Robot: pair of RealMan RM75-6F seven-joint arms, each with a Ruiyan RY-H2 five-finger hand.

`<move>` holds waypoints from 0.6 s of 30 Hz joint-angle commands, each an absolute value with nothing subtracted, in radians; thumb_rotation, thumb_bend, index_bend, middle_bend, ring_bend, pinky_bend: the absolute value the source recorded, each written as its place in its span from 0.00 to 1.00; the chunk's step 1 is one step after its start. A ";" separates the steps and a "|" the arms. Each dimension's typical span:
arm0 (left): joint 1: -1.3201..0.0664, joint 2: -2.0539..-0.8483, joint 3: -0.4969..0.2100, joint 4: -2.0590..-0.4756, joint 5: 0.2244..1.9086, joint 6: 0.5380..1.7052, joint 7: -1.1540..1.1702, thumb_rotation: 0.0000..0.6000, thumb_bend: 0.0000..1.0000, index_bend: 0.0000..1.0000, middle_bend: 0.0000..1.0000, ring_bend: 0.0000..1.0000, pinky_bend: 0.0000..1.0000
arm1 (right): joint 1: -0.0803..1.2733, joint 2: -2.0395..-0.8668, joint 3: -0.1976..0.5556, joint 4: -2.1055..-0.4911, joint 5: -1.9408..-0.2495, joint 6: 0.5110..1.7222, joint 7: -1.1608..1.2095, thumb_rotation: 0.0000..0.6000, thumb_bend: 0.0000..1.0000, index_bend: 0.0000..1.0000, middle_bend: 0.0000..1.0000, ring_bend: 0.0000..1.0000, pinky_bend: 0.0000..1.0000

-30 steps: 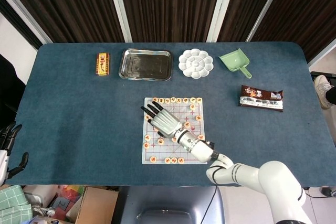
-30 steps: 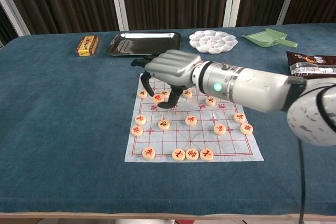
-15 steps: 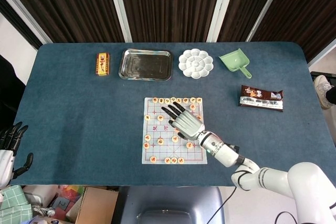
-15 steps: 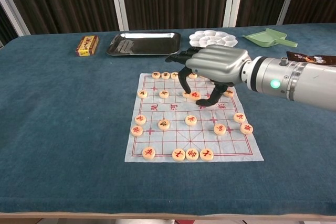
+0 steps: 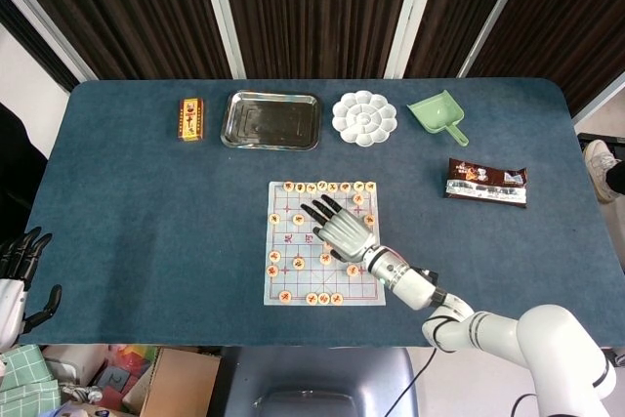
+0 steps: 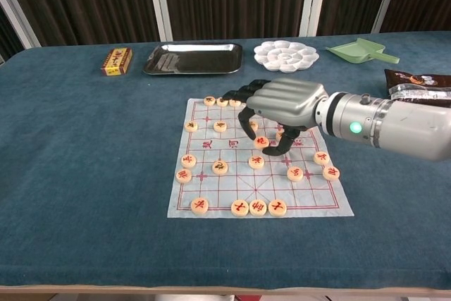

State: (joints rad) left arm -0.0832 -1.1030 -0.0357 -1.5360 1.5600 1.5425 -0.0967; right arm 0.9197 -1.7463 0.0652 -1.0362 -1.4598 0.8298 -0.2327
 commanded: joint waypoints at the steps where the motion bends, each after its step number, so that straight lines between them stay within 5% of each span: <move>1: -0.083 -1.102 -0.036 -1.535 1.561 1.544 -0.099 1.00 0.44 0.00 0.00 0.00 0.06 | 0.925 -1.759 0.070 -1.023 -1.458 0.825 -0.231 1.00 0.44 0.66 0.09 0.00 0.00; 18: -0.081 -1.099 -0.035 -1.534 1.560 1.546 -0.110 1.00 0.44 0.00 0.00 0.00 0.06 | 0.932 -1.788 0.079 -0.994 -1.453 0.810 -0.252 1.00 0.44 0.58 0.09 0.00 0.00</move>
